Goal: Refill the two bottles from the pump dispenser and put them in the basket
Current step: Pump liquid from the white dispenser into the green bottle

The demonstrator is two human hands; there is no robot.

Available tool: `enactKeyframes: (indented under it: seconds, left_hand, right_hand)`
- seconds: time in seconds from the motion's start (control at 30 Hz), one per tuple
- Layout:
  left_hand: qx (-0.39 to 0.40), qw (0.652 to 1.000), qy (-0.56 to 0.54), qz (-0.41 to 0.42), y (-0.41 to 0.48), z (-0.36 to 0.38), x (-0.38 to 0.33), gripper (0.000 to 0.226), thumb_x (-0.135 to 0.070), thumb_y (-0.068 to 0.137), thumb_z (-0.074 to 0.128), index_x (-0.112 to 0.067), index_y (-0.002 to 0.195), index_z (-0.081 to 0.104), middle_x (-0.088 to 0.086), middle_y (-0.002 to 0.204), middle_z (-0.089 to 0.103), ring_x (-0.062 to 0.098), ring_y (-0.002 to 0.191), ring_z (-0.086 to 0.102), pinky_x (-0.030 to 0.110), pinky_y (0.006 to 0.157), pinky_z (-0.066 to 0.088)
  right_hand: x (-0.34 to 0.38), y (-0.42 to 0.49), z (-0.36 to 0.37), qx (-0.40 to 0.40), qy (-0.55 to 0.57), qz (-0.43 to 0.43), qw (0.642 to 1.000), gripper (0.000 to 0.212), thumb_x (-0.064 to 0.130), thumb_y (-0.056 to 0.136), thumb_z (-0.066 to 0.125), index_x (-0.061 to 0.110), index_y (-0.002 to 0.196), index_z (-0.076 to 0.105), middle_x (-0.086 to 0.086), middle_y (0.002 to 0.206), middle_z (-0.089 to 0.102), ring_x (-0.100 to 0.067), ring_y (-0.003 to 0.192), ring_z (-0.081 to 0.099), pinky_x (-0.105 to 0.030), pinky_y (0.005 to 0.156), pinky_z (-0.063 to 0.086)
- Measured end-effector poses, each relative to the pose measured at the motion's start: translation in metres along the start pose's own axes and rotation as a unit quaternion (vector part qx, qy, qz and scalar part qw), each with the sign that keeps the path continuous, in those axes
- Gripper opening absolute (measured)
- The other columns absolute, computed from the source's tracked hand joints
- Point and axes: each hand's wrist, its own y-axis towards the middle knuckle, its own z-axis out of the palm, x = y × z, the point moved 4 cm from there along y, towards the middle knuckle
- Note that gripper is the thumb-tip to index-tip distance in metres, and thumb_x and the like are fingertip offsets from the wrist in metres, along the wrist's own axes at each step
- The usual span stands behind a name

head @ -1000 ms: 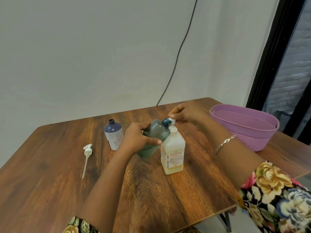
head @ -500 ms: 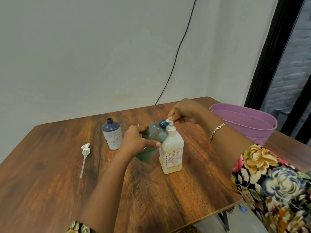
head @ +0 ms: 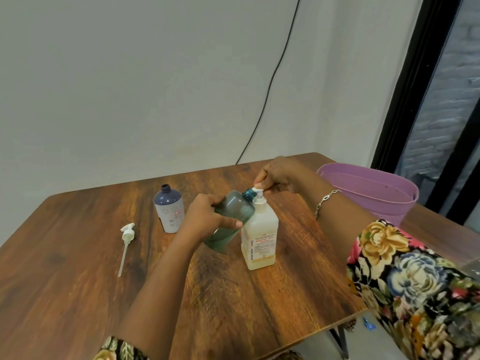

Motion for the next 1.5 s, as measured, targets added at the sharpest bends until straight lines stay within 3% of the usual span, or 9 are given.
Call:
enactKeyframes:
  seconds: [0.1, 0.3, 0.53, 0.8, 1.07, 1.37, 1.5]
  left_hand:
    - [-0.009, 1.000, 0.012, 0.009, 0.001, -0.005, -0.007, 0.076, -0.018, 0.064, 0.082, -0.008, 0.132, 0.049, 0.007, 0.126, 0.057, 0.021, 0.111, 0.052, 0.040, 0.098, 0.044]
    - [0.010, 0.999, 0.042, 0.000, 0.004, -0.003, -0.001, 0.077, -0.017, 0.064, 0.082, -0.009, 0.133, 0.049, 0.006, 0.126, 0.057, 0.023, 0.113, 0.051, 0.039, 0.098, 0.043]
    - [0.005, 1.000, 0.006, 0.008, 0.000, -0.004, -0.003, 0.077, -0.016, 0.065, 0.081, -0.008, 0.133, 0.048, 0.008, 0.128, 0.056, 0.022, 0.112, 0.051, 0.041, 0.099, 0.043]
    - [0.013, 0.999, 0.042, 0.010, 0.003, -0.004, 0.000, 0.075, -0.017, 0.066, 0.081, -0.007, 0.132, 0.048, 0.007, 0.125, 0.057, 0.022, 0.110, 0.053, 0.039, 0.096, 0.045]
    - [0.008, 1.000, 0.012, 0.003, 0.001, -0.007, -0.003, 0.082, -0.018, 0.062, 0.083, -0.007, 0.135, 0.046, 0.008, 0.127, 0.056, 0.023, 0.113, 0.052, 0.042, 0.098, 0.044]
    - [0.015, 0.999, 0.028, 0.008, 0.001, -0.002, 0.001, 0.074, -0.017, 0.066, 0.081, -0.009, 0.132, 0.050, 0.006, 0.123, 0.058, 0.017, 0.105, 0.050, 0.039, 0.096, 0.044]
    - [0.015, 1.000, 0.009, -0.001, 0.000, -0.001, 0.001, 0.079, -0.018, 0.064, 0.082, -0.008, 0.134, 0.047, 0.007, 0.128, 0.056, 0.023, 0.114, 0.051, 0.043, 0.100, 0.043]
  right_hand:
    - [0.008, -0.003, -0.004, -0.003, 0.006, -0.006, 1.000, 0.024, -0.013, 0.085, 0.052, 0.003, 0.068, 0.059, -0.008, 0.071, 0.059, -0.015, 0.068, 0.054, -0.018, 0.060, 0.048]
    - [-0.002, -0.002, 0.004, -0.014, -0.004, -0.007, 1.000, 0.026, -0.014, 0.085, 0.051, 0.003, 0.067, 0.056, -0.007, 0.070, 0.058, -0.014, 0.065, 0.053, -0.018, 0.053, 0.047]
    - [0.002, -0.004, -0.002, -0.008, 0.019, -0.015, 1.000, 0.022, -0.013, 0.084, 0.053, 0.003, 0.069, 0.059, -0.009, 0.073, 0.059, -0.015, 0.067, 0.055, -0.018, 0.054, 0.049]
    - [0.000, 0.001, 0.004, -0.028, -0.028, -0.033, 0.999, 0.028, -0.015, 0.084, 0.050, 0.003, 0.065, 0.057, -0.008, 0.070, 0.058, -0.015, 0.066, 0.053, -0.022, 0.059, 0.046]
    - [0.003, -0.001, -0.003, -0.017, -0.008, -0.038, 0.999, 0.024, -0.016, 0.082, 0.054, 0.002, 0.067, 0.059, -0.008, 0.071, 0.060, -0.015, 0.066, 0.055, -0.020, 0.055, 0.048]
    - [-0.003, 0.010, 0.001, -0.026, -0.073, -0.054, 0.996, 0.023, -0.015, 0.082, 0.053, 0.002, 0.069, 0.061, -0.009, 0.073, 0.062, -0.016, 0.067, 0.053, -0.023, 0.057, 0.047]
    - [-0.007, 0.008, -0.001, -0.031, -0.039, -0.060, 0.997, 0.021, -0.012, 0.082, 0.057, 0.004, 0.069, 0.062, -0.011, 0.073, 0.062, -0.016, 0.065, 0.052, -0.023, 0.057, 0.045]
